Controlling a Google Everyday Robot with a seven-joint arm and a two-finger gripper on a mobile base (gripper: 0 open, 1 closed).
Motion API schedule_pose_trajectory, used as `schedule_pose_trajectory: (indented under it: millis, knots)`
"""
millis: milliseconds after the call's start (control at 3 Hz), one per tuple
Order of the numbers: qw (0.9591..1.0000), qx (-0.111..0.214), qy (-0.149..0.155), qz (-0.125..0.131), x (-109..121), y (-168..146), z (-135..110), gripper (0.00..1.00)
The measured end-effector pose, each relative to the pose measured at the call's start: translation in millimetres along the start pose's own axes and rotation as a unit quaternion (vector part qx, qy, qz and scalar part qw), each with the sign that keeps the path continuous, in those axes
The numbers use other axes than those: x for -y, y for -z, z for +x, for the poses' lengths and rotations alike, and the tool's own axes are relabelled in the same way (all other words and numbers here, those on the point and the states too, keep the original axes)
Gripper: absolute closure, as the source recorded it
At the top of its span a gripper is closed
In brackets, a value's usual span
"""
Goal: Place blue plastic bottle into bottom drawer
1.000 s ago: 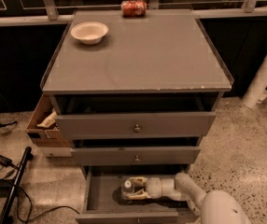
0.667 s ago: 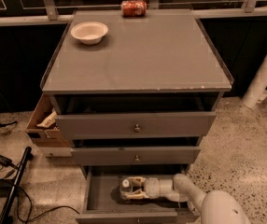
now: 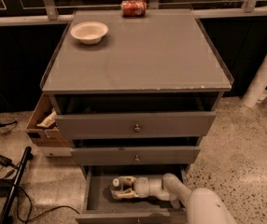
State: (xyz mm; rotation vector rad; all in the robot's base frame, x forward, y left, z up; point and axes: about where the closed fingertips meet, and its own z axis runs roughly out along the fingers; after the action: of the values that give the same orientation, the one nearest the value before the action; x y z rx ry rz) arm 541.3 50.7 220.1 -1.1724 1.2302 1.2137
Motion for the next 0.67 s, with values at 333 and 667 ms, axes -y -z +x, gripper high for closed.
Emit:
schedule_pose_trajectory:
  millis: [333, 667]
  knots:
    - [1.0000, 0.000, 0.000, 0.000, 0.0, 0.0, 0.0, 0.81]
    - [1.0000, 0.000, 0.000, 0.000, 0.0, -0.1, 0.0, 0.50]
